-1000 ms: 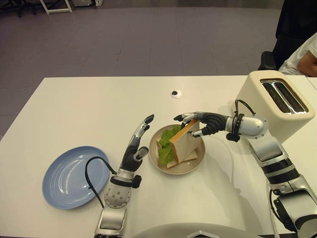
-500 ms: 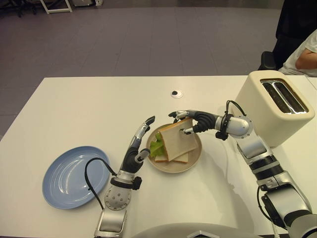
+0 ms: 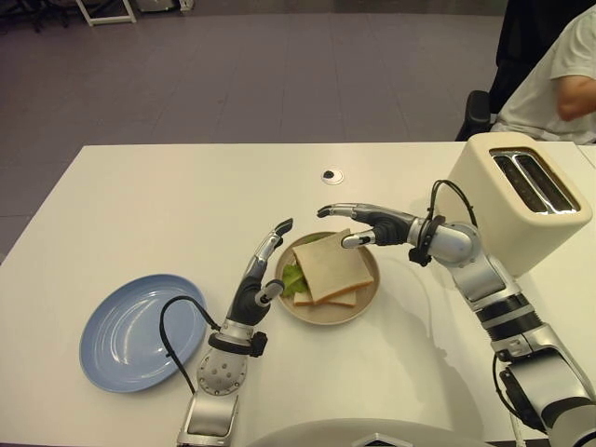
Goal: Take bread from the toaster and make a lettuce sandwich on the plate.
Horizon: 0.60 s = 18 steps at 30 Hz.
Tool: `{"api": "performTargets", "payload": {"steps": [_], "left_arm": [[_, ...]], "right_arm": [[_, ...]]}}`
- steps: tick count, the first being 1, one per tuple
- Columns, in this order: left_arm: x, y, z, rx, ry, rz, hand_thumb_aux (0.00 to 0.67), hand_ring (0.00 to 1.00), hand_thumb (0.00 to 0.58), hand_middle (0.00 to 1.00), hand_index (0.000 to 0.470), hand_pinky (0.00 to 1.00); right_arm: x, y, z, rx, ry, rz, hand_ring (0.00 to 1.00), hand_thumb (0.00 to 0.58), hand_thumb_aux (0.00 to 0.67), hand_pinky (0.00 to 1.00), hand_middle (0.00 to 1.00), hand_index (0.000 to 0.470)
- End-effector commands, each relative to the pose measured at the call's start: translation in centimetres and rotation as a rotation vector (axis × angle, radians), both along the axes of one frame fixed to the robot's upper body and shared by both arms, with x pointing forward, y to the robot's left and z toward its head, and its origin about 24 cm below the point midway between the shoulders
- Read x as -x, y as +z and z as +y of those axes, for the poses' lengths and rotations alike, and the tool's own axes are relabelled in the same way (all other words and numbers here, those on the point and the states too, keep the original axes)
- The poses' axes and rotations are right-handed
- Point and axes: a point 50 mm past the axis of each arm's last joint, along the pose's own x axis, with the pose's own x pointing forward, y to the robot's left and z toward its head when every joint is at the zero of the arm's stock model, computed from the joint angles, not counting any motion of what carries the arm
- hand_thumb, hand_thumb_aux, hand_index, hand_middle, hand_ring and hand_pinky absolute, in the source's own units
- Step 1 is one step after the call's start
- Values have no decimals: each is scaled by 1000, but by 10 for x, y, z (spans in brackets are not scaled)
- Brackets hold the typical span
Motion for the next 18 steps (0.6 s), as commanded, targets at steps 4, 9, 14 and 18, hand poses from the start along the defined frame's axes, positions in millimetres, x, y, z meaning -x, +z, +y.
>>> {"api": "performTargets", "payload": {"steps": [4, 9, 14, 18], "left_arm": [[10, 26, 15, -232, -8, -67, 0, 0, 0, 0, 0, 0], [58, 16, 23, -645, -258, 196, 670, 1000, 580, 1000, 470, 1000], [69, -13, 26, -806, -418, 428, 670, 1000, 580, 1000, 470, 1000], [64, -42, 15, -904, -511, 548, 670, 1000, 580, 1000, 470, 1000]], "right_arm": [[35, 36, -51, -118, 44, -179, 0, 0, 0, 0, 0, 0], [106, -13, -93, 204, 168, 112, 1000, 580, 670, 1000, 1000, 470], [121, -49, -78, 302, 204, 203, 1000, 580, 670, 1000, 1000, 470], [123, -90, -52, 387, 218, 208, 992, 580, 670, 992, 992, 470]]}}
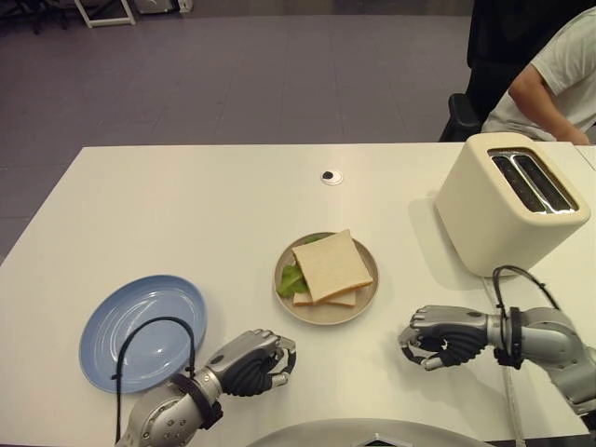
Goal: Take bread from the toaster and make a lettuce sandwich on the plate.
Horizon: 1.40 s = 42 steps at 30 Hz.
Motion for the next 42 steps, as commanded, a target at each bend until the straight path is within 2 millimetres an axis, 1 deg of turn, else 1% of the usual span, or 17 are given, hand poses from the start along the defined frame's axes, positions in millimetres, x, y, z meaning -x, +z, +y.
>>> {"api": "performTargets", "payload": {"steps": [1, 12, 20, 26, 27, 28, 29, 30, 31, 32, 33, 34, 35, 36, 37, 39, 42], "left_arm": [[-7, -24, -5, -102, -43, 87, 670, 1000, 580, 1000, 470, 1000], [-77, -48, 2, -291, -128, -11, 670, 1000, 580, 1000, 470, 1000], [-138, -48, 8, -335, -135, -170, 670, 1000, 580, 1000, 470, 1000], [-150, -43, 4, -251, -135, -276, 670, 1000, 580, 1000, 470, 1000], [-147, -39, 5, -218, -130, -300, 670, 1000, 580, 1000, 470, 1000], [-142, -32, 6, -178, -125, -325, 670, 1000, 580, 1000, 470, 1000], [-131, -22, 7, -109, -117, -351, 612, 1000, 576, 1000, 429, 1000], [-114, -8, 10, -29, -108, -375, 431, 1000, 506, 1000, 302, 1000], [-96, 6, 12, 54, -99, -393, 344, 1000, 443, 1000, 241, 1000], [-79, 21, 14, 137, -86, -410, 150, 1000, 230, 1000, 105, 1000], [-64, 40, 17, 253, -41, -456, 0, 933, 0, 933, 0, 933], [-54, 57, 19, 365, 12, -510, 0, 314, 0, 314, 0, 314], [-48, 71, 20, 481, 83, -563, 0, 0, 0, 0, 0, 0], [-46, 79, 20, 614, 168, -596, 0, 0, 0, 0, 0, 0], [-49, 79, 18, 721, 256, -600, 0, 0, 0, 0, 0, 0], [-61, 63, 11, 878, 432, -553, 0, 0, 0, 0, 0, 0], [-63, 43, 3, 971, 474, -463, 0, 0, 0, 0, 0, 0]], "right_arm": [[1, -36, 21, 77, 5, 5, 1000, 580, 670, 1000, 1000, 470], [-28, -89, 45, 145, -182, 29, 980, 580, 670, 980, 980, 470], [-91, -79, 51, 105, -311, -94, 961, 580, 670, 961, 961, 470], [-101, -67, 49, 8, -339, -149, 949, 580, 670, 949, 949, 470], [-100, -62, 47, -19, -343, -164, 945, 576, 612, 945, 945, 429], [-98, -55, 42, -51, -354, -187, 933, 498, 418, 933, 933, 293], [-94, -42, 32, -96, -378, -224, 918, 304, 208, 918, 918, 146], [-87, -25, 18, -156, -409, -264, 910, 75, 45, 910, 910, 31], [-78, -9, 5, -217, -441, -287, 871, 0, 0, 871, 871, 0], [-69, 6, -6, -276, -462, -302, 843, 0, 0, 843, 843, 0], [-58, 21, -16, -375, -486, -294, 737, 0, 0, 737, 737, 0], [-49, 33, -22, -481, -500, -275, 737, 0, 0, 737, 737, 0], [-44, 42, -26, -601, -525, -255, 573, 0, 0, 573, 573, 0], [-42, 47, -28, -712, -558, -242, 239, 0, 0, 239, 239, 0], [-42, 48, -29, -823, -603, -216, 0, 0, 0, 0, 0, 0], [-45, 39, -26, -994, -687, -143, 0, 0, 0, 0, 0, 0], [-52, 19, -23, -1075, -757, -60, 0, 0, 0, 0, 0, 0]]}}
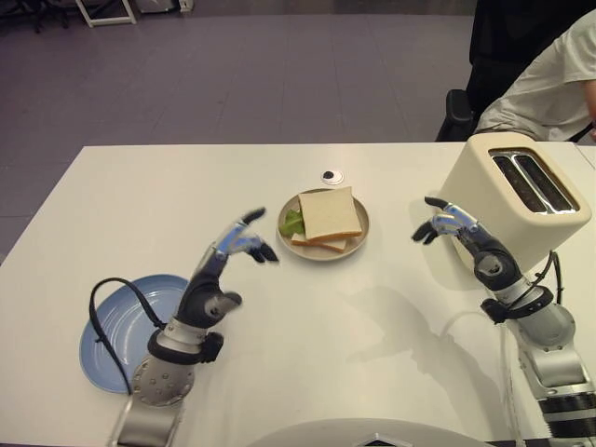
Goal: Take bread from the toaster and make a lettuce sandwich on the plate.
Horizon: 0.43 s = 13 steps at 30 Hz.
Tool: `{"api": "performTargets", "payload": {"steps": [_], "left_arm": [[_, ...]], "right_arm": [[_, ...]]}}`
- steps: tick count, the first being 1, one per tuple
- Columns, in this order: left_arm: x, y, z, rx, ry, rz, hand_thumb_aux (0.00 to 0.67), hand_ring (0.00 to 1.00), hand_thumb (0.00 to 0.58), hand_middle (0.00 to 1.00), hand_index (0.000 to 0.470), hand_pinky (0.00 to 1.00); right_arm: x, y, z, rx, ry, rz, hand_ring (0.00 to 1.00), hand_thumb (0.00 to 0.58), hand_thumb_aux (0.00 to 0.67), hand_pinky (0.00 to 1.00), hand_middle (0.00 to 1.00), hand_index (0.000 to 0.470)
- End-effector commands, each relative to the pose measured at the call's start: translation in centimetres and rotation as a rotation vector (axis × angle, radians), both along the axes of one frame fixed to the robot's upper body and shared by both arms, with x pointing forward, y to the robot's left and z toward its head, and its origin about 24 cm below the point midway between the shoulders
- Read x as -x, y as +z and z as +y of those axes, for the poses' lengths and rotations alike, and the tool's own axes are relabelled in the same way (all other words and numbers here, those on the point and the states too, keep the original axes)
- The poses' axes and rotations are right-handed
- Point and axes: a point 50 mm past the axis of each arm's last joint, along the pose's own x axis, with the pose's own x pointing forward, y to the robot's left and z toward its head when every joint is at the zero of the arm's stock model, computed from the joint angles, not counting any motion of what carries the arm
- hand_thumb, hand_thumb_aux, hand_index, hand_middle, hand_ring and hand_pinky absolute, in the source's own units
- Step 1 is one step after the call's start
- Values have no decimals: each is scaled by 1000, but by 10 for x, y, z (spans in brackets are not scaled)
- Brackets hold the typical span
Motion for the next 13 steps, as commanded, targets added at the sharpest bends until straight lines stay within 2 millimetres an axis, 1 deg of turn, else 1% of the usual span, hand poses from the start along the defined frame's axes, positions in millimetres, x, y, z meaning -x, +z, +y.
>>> {"api": "performTargets", "payload": {"steps": [1, 3, 5, 10, 13], "left_arm": [[-1, -25, -4, 120, -36, 99, 0, 0, 0, 0, 0, 0], [-1, -35, 2, 109, -30, 125, 0, 0, 0, 0, 0, 0], [-2, -34, 5, 133, -26, 110, 0, 0, 0, 0, 0, 0], [-1, -37, 2, 106, -40, 107, 0, 0, 0, 0, 0, 0], [0, -38, 5, 104, -31, 114, 0, 0, 0, 0, 0, 0]], "right_arm": [[-8, -21, 0, -99, -23, 88, 0, 0, 0, 0, 0, 0], [-11, -22, -3, -148, -25, 101, 0, 0, 0, 0, 0, 0], [-13, -22, -4, -172, -27, 98, 0, 0, 0, 0, 0, 0], [-13, -17, -2, -182, -22, 40, 0, 0, 0, 0, 0, 0], [-12, -14, -2, -196, -20, 19, 0, 0, 0, 0, 0, 0]]}}
